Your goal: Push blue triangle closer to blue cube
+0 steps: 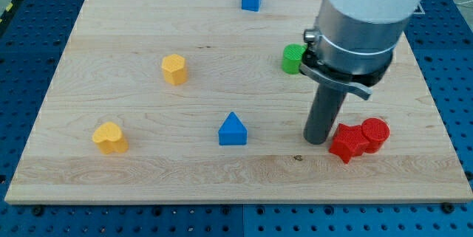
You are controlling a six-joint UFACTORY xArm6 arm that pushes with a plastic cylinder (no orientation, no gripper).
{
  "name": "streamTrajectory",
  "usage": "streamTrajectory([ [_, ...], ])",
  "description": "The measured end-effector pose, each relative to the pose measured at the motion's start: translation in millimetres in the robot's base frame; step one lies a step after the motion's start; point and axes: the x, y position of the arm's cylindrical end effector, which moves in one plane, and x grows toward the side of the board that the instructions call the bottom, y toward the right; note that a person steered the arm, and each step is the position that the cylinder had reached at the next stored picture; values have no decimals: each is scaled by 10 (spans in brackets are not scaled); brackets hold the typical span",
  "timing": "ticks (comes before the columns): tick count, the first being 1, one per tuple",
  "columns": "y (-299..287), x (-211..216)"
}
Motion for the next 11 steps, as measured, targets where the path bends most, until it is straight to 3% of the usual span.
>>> streamTrajectory([
  [2, -670, 203],
  [3, -739, 382],
  [5, -1212, 369],
  [8, -788, 307],
  [11, -1130, 266],
])
